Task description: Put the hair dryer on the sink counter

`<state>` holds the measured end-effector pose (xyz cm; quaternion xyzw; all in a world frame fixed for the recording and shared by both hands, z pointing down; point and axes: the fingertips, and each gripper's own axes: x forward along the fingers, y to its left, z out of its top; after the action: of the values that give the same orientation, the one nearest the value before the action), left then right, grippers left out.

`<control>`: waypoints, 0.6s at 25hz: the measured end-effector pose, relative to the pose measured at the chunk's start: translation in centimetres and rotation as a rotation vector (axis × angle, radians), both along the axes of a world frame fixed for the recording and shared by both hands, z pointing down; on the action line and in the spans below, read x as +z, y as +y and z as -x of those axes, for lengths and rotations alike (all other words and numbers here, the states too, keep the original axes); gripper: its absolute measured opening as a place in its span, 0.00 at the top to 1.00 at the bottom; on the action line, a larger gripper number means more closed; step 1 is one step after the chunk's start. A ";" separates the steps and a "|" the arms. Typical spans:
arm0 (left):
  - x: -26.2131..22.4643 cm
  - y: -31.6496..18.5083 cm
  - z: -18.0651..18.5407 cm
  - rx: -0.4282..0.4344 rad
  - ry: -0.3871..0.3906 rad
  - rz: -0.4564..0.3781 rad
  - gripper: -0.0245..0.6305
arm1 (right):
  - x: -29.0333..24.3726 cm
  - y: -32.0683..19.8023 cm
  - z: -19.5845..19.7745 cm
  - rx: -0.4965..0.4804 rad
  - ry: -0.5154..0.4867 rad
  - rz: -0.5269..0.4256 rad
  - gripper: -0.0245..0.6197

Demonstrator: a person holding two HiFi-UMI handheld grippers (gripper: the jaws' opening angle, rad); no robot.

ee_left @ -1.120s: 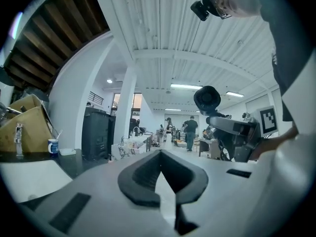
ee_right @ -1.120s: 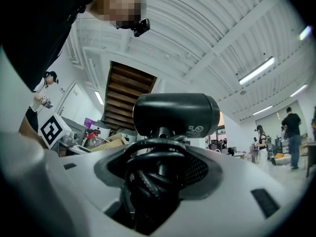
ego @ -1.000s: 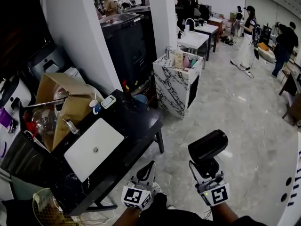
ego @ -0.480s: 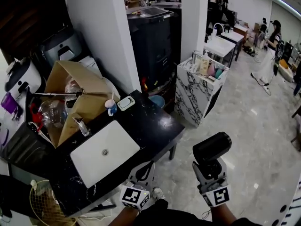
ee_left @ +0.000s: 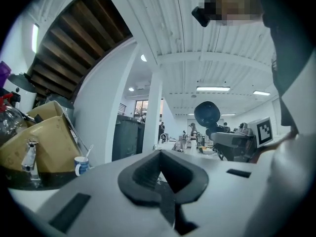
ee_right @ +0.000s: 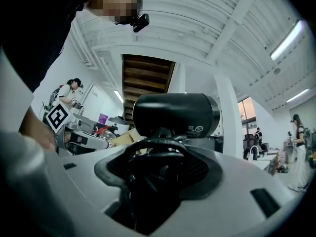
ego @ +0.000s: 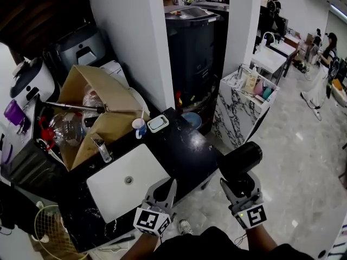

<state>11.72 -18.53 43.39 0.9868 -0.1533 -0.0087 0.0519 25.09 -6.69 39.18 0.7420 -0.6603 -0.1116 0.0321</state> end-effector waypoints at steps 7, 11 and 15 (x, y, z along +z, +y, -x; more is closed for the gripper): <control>0.5 -3.6 -0.1 -0.084 -0.039 -0.040 0.97 | 0.3 -6.4 -1.5 -0.110 -0.004 0.031 0.54; 0.3 -5.9 0.0 -0.177 -0.042 -0.047 0.97 | 1.0 -10.2 -2.4 -0.191 -0.018 0.052 0.54; 0.5 -8.6 0.0 -0.283 -0.067 -0.039 0.97 | 2.3 -14.4 -3.6 -0.272 -0.024 0.103 0.54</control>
<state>11.70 -27.09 43.85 0.9559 -0.2921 0.0140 0.0259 28.66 -21.05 41.52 0.6442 -0.7600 -0.0720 0.0467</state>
